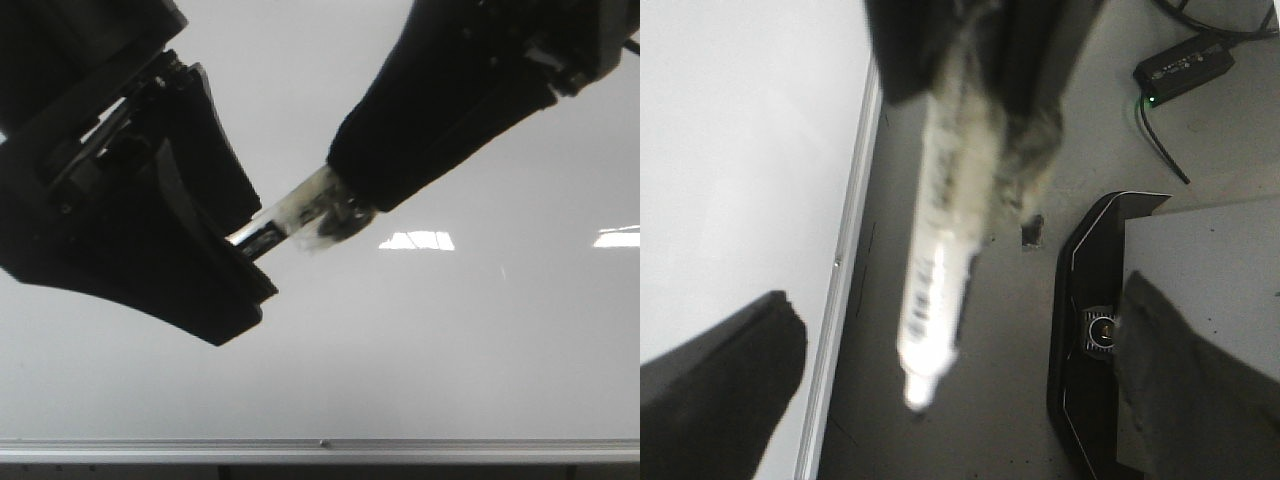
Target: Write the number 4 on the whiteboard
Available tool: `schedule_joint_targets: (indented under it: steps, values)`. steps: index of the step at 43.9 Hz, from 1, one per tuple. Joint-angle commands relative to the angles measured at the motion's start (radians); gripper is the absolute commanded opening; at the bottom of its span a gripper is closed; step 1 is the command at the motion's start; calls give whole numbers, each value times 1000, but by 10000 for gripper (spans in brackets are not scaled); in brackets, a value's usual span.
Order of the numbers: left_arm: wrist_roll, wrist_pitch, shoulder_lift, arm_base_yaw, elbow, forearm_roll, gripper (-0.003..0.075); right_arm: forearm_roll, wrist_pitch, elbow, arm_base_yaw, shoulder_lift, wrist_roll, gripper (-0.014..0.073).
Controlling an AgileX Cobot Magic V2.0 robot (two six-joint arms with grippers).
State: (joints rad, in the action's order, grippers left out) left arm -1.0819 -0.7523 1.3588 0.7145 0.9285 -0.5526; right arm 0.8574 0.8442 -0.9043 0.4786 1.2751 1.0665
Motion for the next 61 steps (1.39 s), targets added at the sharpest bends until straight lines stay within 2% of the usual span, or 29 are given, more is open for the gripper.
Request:
schedule_joint_targets:
  steps: [1, 9, 13, 16, 25, 30, 36, 42, 61]
  values:
    - [11, 39, -32, 8, 33, -40, 690, 0, 3, -18, -74, -64, -44, -62]
    - [11, 39, -32, 8, 33, -40, 689, -55, -52, 54, -269, -163, -89, -62]
    - [11, 39, -32, 8, 33, -41, 640, -55, -73, 65, -354, -202, -89, -62]
    - [11, 39, -32, 8, 33, -41, 556, -53, -83, 65, -388, -220, -89, -62]
    - [11, 39, -32, 8, 33, -41, 154, -53, -91, 64, -403, -227, -89, -62]
    - [11, 39, -32, 8, 33, -41, -21, -34, -102, 63, -403, -227, -89, -62]
    - [11, 39, -32, 8, 33, -41, -20, 0, -142, 63, -403, -227, -89, -62]
    - [11, 39, -32, 8, 33, -41, -20, 52, -255, 44, -403, -210, -90, -62]
    - [11, 39, -32, 8, 33, -41, -20, 79, -342, -209, -403, 67, -90, -62]
